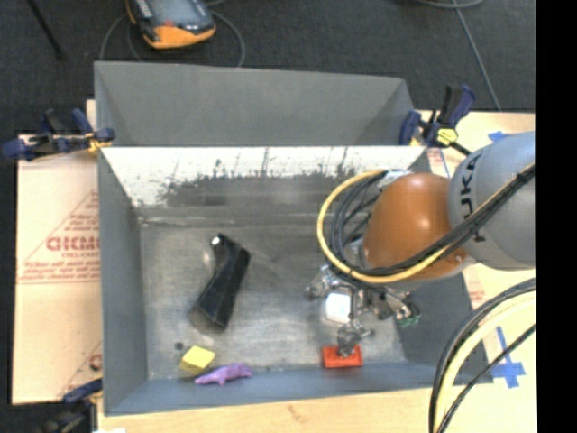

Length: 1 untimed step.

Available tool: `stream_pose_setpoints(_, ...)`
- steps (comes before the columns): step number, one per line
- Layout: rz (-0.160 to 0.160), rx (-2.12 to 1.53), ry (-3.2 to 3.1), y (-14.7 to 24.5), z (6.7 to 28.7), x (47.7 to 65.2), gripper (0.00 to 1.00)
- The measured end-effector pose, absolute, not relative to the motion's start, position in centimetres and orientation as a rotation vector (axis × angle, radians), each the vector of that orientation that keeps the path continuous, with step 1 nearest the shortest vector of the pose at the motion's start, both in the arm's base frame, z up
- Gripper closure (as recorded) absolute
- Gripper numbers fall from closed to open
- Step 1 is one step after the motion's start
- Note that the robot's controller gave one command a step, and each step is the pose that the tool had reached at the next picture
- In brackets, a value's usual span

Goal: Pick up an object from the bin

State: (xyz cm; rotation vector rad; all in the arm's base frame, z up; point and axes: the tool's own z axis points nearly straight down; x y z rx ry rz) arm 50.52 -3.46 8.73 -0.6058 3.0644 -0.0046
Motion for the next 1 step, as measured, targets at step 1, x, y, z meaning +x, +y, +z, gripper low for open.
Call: stream_pose_setpoints(1,-0.002,-0.611,3.076,-3.47,8.53,50.16,1.00)
